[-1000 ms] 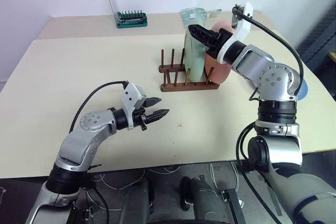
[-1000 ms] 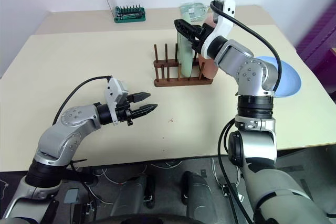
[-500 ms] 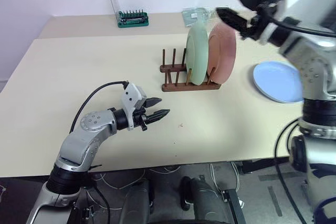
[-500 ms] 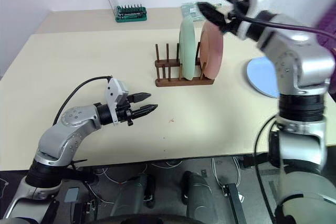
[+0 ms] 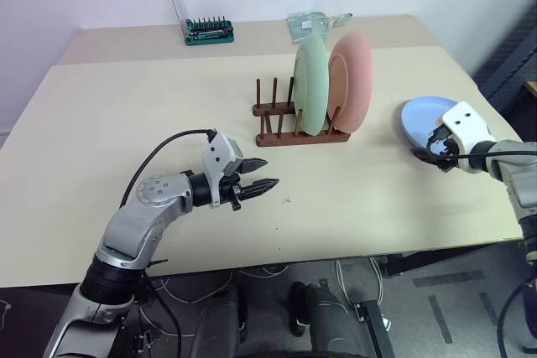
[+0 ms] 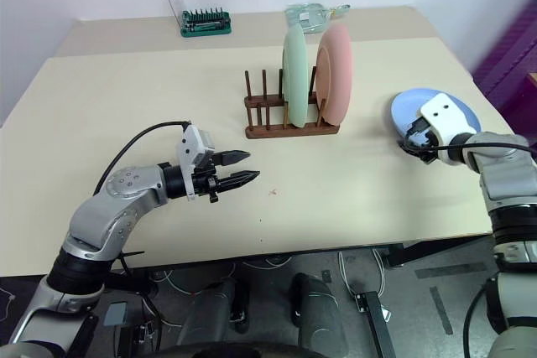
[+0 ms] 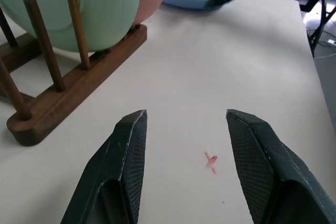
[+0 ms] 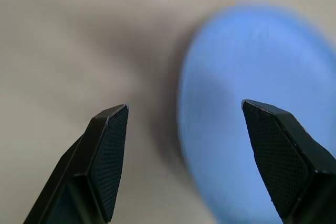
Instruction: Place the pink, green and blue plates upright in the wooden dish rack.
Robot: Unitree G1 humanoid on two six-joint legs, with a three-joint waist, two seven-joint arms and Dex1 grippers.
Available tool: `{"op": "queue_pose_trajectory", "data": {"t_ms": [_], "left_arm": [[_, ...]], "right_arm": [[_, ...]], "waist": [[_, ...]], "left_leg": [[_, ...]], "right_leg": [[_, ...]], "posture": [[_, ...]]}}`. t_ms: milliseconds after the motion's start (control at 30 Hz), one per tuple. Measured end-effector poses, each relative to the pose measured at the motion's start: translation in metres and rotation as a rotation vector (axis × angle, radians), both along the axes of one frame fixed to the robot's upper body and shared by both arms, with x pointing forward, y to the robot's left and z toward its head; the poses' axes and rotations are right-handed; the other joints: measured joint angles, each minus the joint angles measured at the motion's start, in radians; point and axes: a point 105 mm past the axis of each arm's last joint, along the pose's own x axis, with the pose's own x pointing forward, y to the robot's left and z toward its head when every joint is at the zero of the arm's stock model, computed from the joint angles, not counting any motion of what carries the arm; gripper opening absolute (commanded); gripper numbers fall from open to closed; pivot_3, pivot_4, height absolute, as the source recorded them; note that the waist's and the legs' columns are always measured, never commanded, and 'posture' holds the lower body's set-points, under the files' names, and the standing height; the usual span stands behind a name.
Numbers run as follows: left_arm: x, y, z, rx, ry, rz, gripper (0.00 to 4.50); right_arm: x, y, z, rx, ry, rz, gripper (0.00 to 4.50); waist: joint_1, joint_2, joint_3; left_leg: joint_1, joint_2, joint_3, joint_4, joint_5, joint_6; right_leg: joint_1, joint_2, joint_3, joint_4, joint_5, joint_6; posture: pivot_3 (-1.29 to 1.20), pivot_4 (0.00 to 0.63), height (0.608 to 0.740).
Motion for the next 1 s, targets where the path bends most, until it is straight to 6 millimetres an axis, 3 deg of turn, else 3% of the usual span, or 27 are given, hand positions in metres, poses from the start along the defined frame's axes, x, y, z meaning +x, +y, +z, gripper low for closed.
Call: {"op": "queue_pose_trajectory", "data": {"t_ms": [67, 133, 333, 500, 567, 667, 767, 867, 933, 1000], "left_arm": [[0.0, 0.001, -0.001, 0.002, 0.004, 0.004, 2.46], [-0.001, 0.002, -0.003, 0.002, 0.01, 0.007, 2.46], [-0.001, 0.003, -0.005, 0.004, 0.014, 0.014, 2.46], [-0.002, 0.003, -0.005, 0.007, 0.012, 0.015, 2.46], [-0.002, 0.004, -0.005, 0.01, 0.011, 0.016, 2.46], [-0.002, 0.004, -0.004, 0.011, 0.009, 0.016, 2.46], [-0.003, 0.004, -0.004, 0.011, 0.008, 0.015, 2.46], [-0.003, 0.004, -0.004, 0.01, 0.007, 0.015, 2.46], [-0.002, 0.004, -0.004, 0.01, 0.007, 0.016, 2.46], [-0.002, 0.005, -0.004, 0.008, 0.009, 0.026, 2.46]], "right_arm": [[0.002, -0.004, -0.007, 0.008, 0.013, -0.025, 3.5], [0.007, -0.006, -0.009, 0.005, 0.007, -0.038, 3.0], [0.013, -0.005, -0.011, -0.019, -0.006, -0.035, 0.14], [0.018, -0.002, 0.0, -0.07, -0.054, -0.015, 0.06], [0.023, 0.006, 0.015, -0.097, -0.128, 0.012, 0.06], [0.036, 0.022, 0.067, -0.12, -0.335, 0.038, 0.06], [0.041, 0.057, 0.159, -0.085, -0.663, 0.1, 0.06], [0.02, 0.107, 0.237, 0.074, -0.92, 0.262, 0.06], [0.004, 0.142, 0.257, 0.23, -0.955, 0.412, 0.06], [-0.013, 0.182, 0.259, 0.441, -0.889, 0.598, 0.06]], "waist": [[0.001, 0.0, 0.0], [0.0, 0.0, 0.0], [0.002, 0.0, 0.0], [0.003, 0.0, 0.0], [0.003, 0.001, 0.0], [-0.004, 0.003, 0.001], [-0.013, 0.003, 0.001], [-0.018, 0.003, 0.001], [-0.017, 0.003, 0.001], [-0.018, 0.003, 0.001]], "left_leg": [[0.0, 0.0, 0.0, 0.0, 0.0, 0.0], [0.0, 0.0, 0.0, 0.001, 0.0, 0.0], [0.0, 0.0, 0.0, 0.001, 0.0, 0.0], [0.0, 0.0, 0.0, 0.001, 0.0, 0.0], [0.0, 0.0, 0.0, 0.001, 0.0, 0.0], [0.0, 0.0, 0.0, 0.0, 0.0, 0.0], [0.0, 0.0, 0.0, 0.0, 0.0, 0.0], [0.0, 0.001, 0.0, -0.001, 0.0, 0.0], [0.0, 0.002, 0.0, -0.001, 0.0, 0.0], [0.0, 0.003, -0.001, 0.0, 0.0, 0.0]], "right_leg": [[0.0, 0.0, 0.0, 0.0, 0.001, 0.002], [0.001, 0.0, 0.0, 0.0, 0.001, 0.002], [0.001, 0.0, 0.0, 0.0, 0.001, 0.002], [0.001, 0.0, 0.0, 0.0, 0.001, 0.002], [0.001, 0.0, 0.0, 0.0, 0.001, 0.002], [-0.001, 0.0, 0.001, 0.001, 0.002, 0.003], [-0.002, 0.001, 0.001, 0.003, 0.002, 0.003], [-0.001, 0.002, 0.0, 0.003, 0.001, 0.003], [0.0, 0.002, 0.0, 0.003, 0.002, 0.003], [0.0, 0.001, 0.0, 0.003, 0.004, -0.001]], "posture": [[0.0, 0.15, 0.73], [0.0, 0.15, 0.73], [0.0, 0.15, 0.73], [0.0, 0.15, 0.73], [0.0, 0.15, 0.73], [0.0, 0.15, 0.73], [0.0, 0.15, 0.73], [0.0, 0.15, 0.73], [0.0, 0.15, 0.73], [0.0, 0.15, 0.73]]}}
